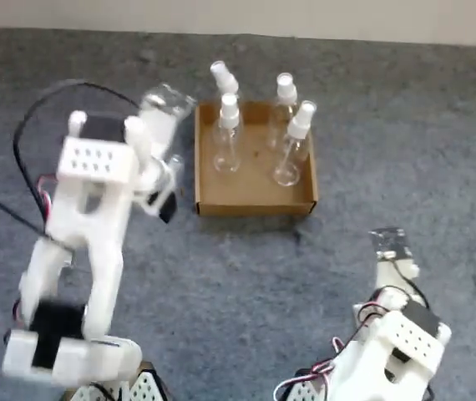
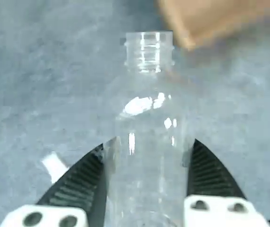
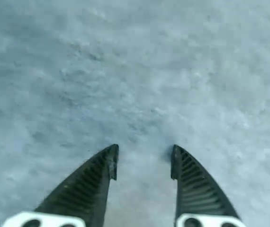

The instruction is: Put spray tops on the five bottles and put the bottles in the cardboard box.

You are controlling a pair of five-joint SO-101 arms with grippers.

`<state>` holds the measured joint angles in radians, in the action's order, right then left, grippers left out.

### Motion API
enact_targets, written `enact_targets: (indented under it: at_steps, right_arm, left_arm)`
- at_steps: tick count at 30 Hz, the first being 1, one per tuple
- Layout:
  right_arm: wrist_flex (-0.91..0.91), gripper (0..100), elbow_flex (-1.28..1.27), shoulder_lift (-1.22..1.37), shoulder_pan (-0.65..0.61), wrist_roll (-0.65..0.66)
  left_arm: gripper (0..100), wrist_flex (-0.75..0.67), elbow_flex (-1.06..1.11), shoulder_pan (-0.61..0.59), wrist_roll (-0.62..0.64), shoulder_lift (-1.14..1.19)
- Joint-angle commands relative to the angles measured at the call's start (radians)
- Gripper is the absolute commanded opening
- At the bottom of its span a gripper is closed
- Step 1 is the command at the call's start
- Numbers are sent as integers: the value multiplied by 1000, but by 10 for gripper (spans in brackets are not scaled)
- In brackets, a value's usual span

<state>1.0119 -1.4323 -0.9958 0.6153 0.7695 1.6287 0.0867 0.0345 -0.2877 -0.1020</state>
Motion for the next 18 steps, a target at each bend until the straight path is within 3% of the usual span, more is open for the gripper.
enact_targets:
  at_steps: [1,7,10,16,18]
  right_arm:
    - [-18,142,111,-1,116,68]
    - [-48,142,188,1,248,143]
    - [-107,142,209,30,318,143]
    - [-134,142,424,380,401,138]
    - [-134,142,533,519,426,81]
  left_arm:
    - [24,-26,137,211,11,-234]
    - [24,-32,140,466,11,-173]
    - [24,-100,122,584,17,-110]
    - [24,-262,22,699,110,53]
    - [24,-328,-35,723,146,128]
